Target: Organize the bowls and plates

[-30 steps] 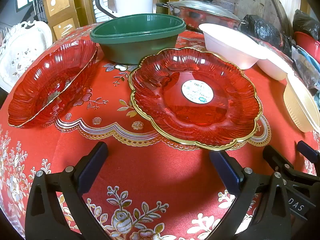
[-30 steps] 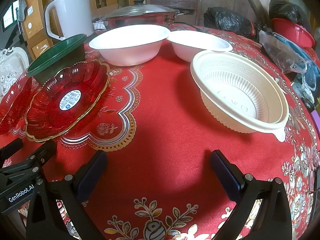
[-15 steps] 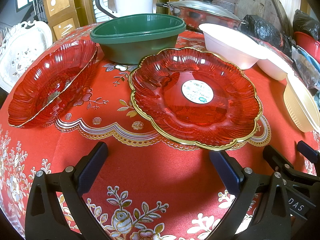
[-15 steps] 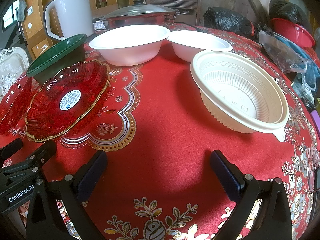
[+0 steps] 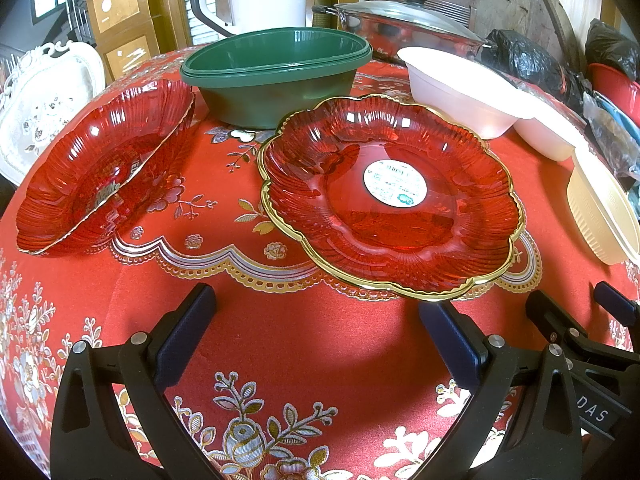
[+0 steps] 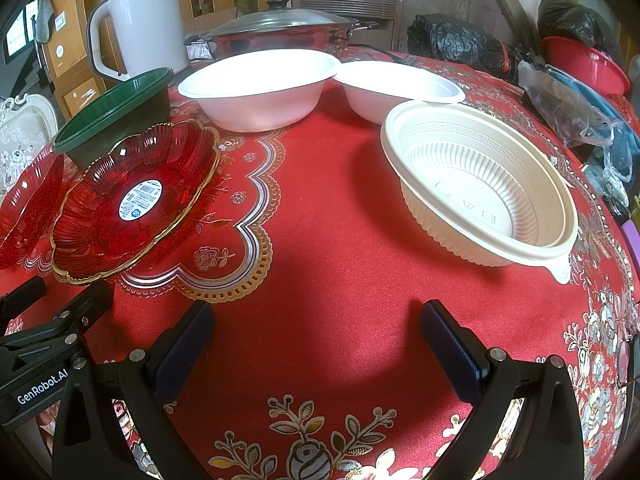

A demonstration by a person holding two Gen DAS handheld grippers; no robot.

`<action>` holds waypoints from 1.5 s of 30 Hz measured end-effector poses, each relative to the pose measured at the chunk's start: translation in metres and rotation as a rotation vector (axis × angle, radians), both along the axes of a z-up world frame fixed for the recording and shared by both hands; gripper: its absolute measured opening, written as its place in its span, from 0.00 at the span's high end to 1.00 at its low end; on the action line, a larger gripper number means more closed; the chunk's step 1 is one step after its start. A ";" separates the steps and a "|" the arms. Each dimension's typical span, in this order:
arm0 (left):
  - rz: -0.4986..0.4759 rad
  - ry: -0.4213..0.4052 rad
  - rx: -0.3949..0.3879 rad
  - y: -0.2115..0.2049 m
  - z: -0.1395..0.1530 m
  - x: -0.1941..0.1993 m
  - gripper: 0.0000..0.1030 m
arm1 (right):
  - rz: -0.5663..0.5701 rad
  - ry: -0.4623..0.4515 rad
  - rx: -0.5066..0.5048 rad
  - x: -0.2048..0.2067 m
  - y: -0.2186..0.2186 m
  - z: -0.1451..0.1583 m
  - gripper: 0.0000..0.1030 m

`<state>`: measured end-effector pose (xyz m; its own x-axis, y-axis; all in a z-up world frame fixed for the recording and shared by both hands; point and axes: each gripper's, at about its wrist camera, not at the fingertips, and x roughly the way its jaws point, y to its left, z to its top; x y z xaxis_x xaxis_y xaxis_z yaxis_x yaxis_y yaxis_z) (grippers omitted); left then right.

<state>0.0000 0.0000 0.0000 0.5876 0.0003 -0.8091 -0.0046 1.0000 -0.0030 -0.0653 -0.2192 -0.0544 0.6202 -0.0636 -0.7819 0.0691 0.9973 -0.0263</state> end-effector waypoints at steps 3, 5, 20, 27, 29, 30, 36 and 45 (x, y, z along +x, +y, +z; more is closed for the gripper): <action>0.000 0.000 0.000 0.000 0.000 0.000 0.01 | 0.000 0.000 0.000 0.000 0.000 0.000 0.00; 0.000 0.000 0.000 0.000 0.000 0.000 0.01 | 0.000 0.000 0.000 0.000 0.000 0.000 0.00; -0.070 -0.022 -0.005 0.007 0.009 -0.030 0.01 | 0.091 -0.042 0.069 -0.032 0.008 0.023 0.00; -0.054 -0.102 0.009 0.028 0.032 -0.052 0.01 | 0.163 -0.095 0.073 -0.042 0.029 0.050 0.00; -0.036 -0.123 0.013 0.040 0.039 -0.056 0.01 | 0.200 -0.108 0.079 -0.040 0.042 0.058 0.00; -0.022 -0.133 0.014 0.047 0.043 -0.058 0.01 | 0.215 -0.114 0.081 -0.040 0.047 0.060 0.00; 0.093 -0.187 0.025 0.108 0.067 -0.062 0.01 | 0.360 -0.129 0.089 -0.025 0.103 0.075 0.00; 0.243 -0.201 0.067 0.188 0.071 -0.042 0.01 | 0.519 -0.097 0.132 0.007 0.184 0.082 0.00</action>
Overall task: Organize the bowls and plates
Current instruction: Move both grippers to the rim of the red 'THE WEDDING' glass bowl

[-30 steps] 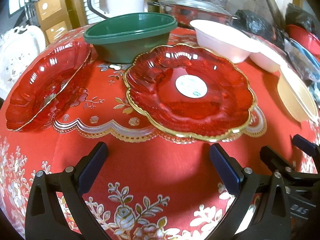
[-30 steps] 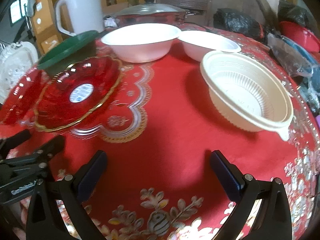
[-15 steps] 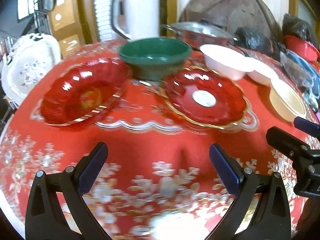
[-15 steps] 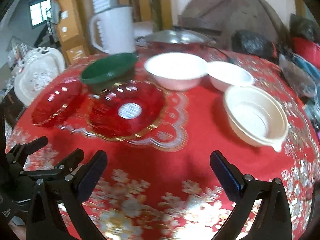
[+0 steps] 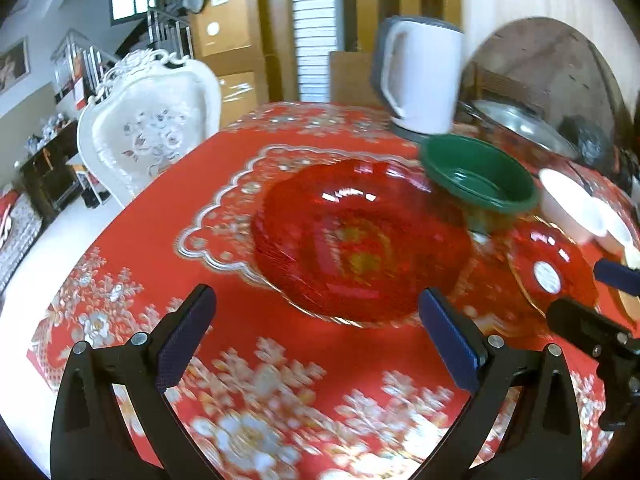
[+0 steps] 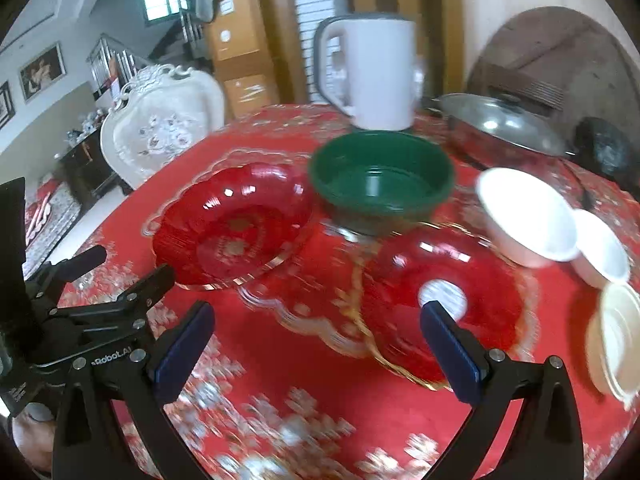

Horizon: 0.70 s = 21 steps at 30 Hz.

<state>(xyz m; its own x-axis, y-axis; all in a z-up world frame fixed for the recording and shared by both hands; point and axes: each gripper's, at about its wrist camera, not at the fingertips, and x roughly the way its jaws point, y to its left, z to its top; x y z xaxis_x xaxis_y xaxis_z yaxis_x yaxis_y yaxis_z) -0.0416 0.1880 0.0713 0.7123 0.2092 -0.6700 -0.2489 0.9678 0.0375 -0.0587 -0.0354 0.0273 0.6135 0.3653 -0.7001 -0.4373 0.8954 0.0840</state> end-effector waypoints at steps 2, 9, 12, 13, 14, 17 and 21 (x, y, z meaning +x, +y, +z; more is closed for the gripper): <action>0.018 0.001 0.000 0.015 -0.001 0.007 0.01 | 0.018 0.015 -0.002 0.008 0.014 -0.002 0.00; 0.052 0.040 -0.025 0.054 -0.010 0.035 0.01 | 0.057 0.074 0.000 0.029 0.049 -0.014 0.00; 0.054 0.060 -0.038 0.065 -0.014 0.046 0.01 | 0.050 0.091 -0.004 0.038 0.058 -0.017 0.00; 0.054 0.063 -0.037 0.067 -0.016 0.050 0.01 | 0.045 0.098 -0.003 0.042 0.059 -0.019 0.00; 0.051 0.065 -0.038 0.069 -0.017 0.052 0.01 | 0.039 0.106 -0.008 0.046 0.061 -0.022 0.00; 0.048 0.072 -0.038 0.073 -0.019 0.061 0.01 | 0.028 0.124 -0.014 0.056 0.066 -0.026 0.00; 0.049 0.089 -0.046 0.078 -0.023 0.074 0.01 | 0.024 0.150 -0.008 0.064 0.068 -0.032 0.00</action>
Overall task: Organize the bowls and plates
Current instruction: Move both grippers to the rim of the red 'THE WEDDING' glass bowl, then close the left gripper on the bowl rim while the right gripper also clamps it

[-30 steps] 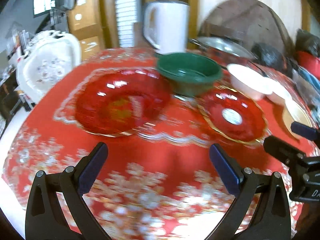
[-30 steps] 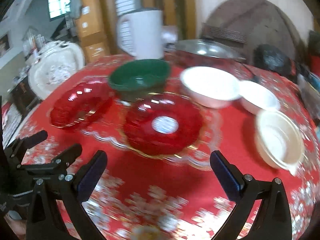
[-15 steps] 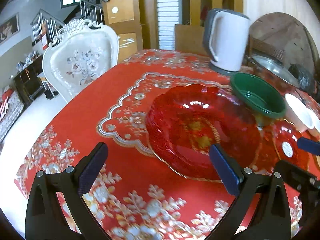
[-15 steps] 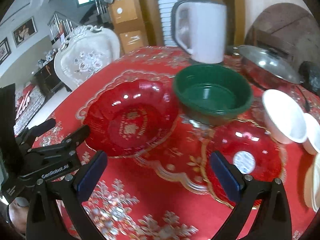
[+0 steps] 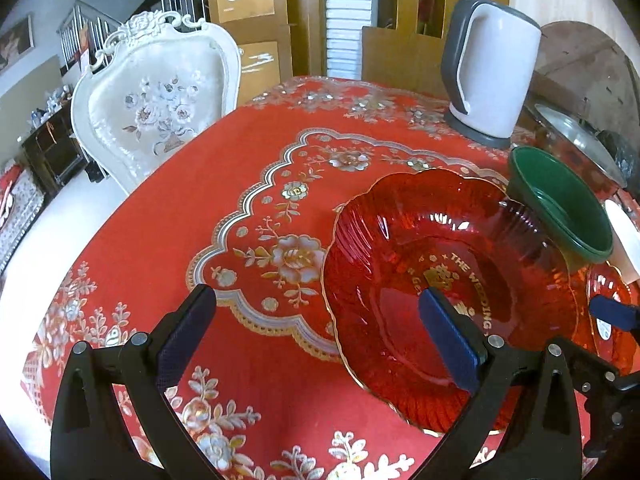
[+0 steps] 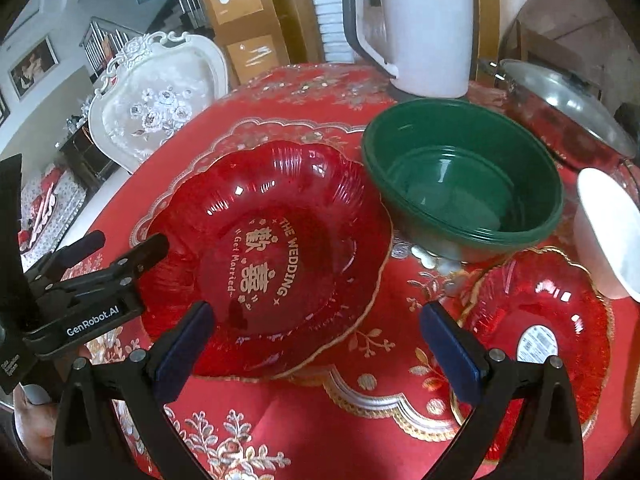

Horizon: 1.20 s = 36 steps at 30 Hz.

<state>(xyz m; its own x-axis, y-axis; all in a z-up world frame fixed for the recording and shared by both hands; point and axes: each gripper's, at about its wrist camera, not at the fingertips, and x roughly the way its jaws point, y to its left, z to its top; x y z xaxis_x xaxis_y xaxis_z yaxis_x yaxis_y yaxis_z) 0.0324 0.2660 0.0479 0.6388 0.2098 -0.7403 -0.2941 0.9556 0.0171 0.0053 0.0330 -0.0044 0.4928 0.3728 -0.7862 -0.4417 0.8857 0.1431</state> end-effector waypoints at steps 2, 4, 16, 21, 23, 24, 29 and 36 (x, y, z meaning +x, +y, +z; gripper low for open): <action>0.002 0.005 0.004 0.001 -0.002 0.004 0.01 | -0.009 0.008 -0.008 0.004 0.001 -0.003 0.00; 0.004 0.010 0.005 0.003 -0.003 0.007 0.01 | -0.003 0.018 -0.012 0.008 0.003 -0.005 0.00; -0.033 0.071 -0.003 -0.003 -0.017 0.034 0.01 | -0.003 0.064 -0.002 0.032 0.009 -0.019 0.01; -0.053 0.112 -0.007 -0.008 -0.025 0.044 0.31 | 0.005 0.078 -0.013 0.040 0.013 -0.026 0.04; -0.062 0.129 -0.016 -0.009 -0.028 0.046 0.52 | 0.007 0.078 -0.026 0.041 0.014 -0.030 0.20; -0.070 0.137 -0.016 -0.011 -0.030 0.047 0.56 | 0.002 0.074 -0.025 0.041 0.013 -0.030 0.22; -0.070 0.132 0.010 -0.014 -0.032 0.044 0.64 | 0.017 0.068 -0.007 0.042 0.013 -0.028 0.45; -0.063 0.129 -0.006 -0.010 -0.029 0.036 0.66 | 0.026 0.017 -0.042 0.033 0.021 -0.026 0.45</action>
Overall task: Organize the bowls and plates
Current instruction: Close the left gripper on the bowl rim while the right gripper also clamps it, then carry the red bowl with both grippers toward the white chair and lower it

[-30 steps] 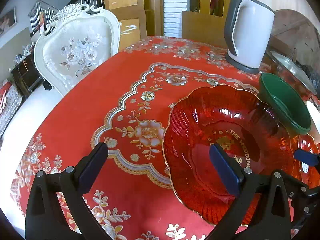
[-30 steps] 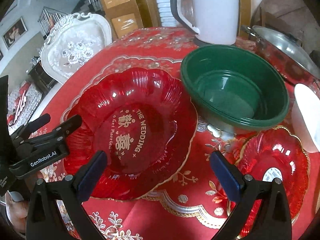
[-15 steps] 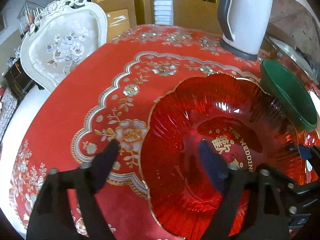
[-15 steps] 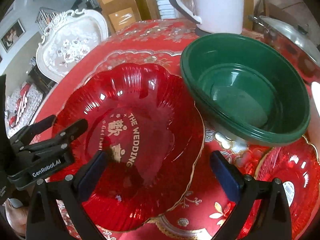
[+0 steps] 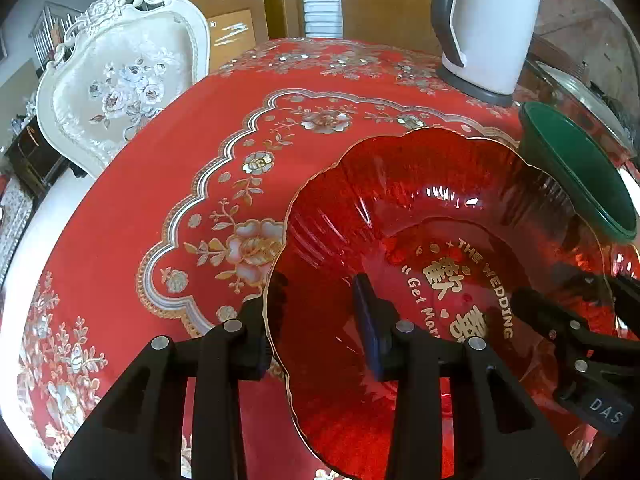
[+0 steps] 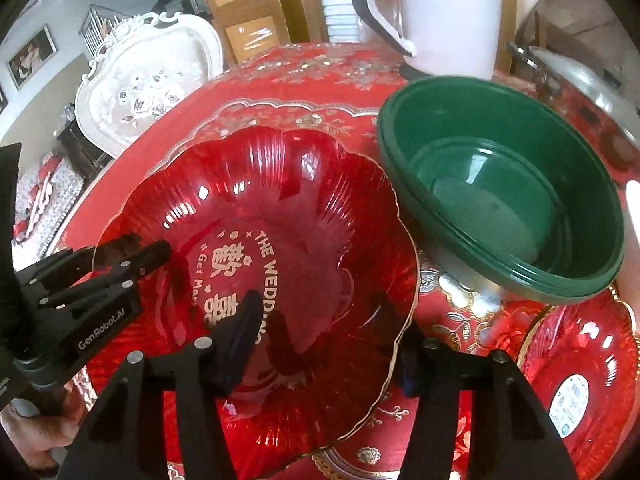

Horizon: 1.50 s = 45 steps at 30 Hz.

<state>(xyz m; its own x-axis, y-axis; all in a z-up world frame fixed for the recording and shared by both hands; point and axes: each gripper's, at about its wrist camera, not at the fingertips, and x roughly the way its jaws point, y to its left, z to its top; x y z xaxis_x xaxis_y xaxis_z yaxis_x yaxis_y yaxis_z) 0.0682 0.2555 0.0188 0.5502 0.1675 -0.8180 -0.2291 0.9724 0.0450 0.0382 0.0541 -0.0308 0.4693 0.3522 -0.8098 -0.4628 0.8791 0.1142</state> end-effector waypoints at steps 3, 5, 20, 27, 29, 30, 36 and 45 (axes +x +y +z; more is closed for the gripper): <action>0.011 -0.013 -0.014 0.004 0.005 -0.007 0.66 | 0.006 -0.036 -0.014 -0.006 0.005 0.006 0.45; 0.020 -0.023 -0.018 0.008 0.011 -0.013 0.66 | 0.015 -0.051 -0.021 -0.011 0.009 0.011 0.44; 0.106 -0.118 -0.006 0.047 0.050 -0.092 0.66 | 0.119 -0.191 -0.050 -0.070 0.051 0.042 0.40; 0.181 -0.147 0.005 0.070 0.053 -0.142 0.66 | 0.202 -0.201 -0.033 -0.106 0.075 0.043 0.38; 0.205 -0.144 0.001 0.076 0.047 -0.152 0.66 | 0.226 -0.191 -0.040 -0.114 0.082 0.037 0.38; 0.215 -0.142 -0.002 0.079 0.044 -0.156 0.66 | 0.236 -0.188 -0.047 -0.117 0.085 0.034 0.38; 0.256 -0.102 -0.035 0.091 0.019 -0.171 0.66 | 0.270 -0.163 -0.085 -0.124 0.098 0.012 0.38; 0.303 -0.088 -0.041 0.096 -0.006 -0.178 0.66 | 0.294 -0.122 -0.118 -0.133 0.105 -0.009 0.37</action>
<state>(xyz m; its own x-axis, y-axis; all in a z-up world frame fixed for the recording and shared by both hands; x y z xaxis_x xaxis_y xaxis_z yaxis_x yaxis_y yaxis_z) -0.1095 0.3518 0.0128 0.5491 0.3024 -0.7791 -0.5101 0.8597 -0.0258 -0.0947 0.1593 -0.0394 0.4577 0.3939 -0.7971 -0.7023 0.7100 -0.0524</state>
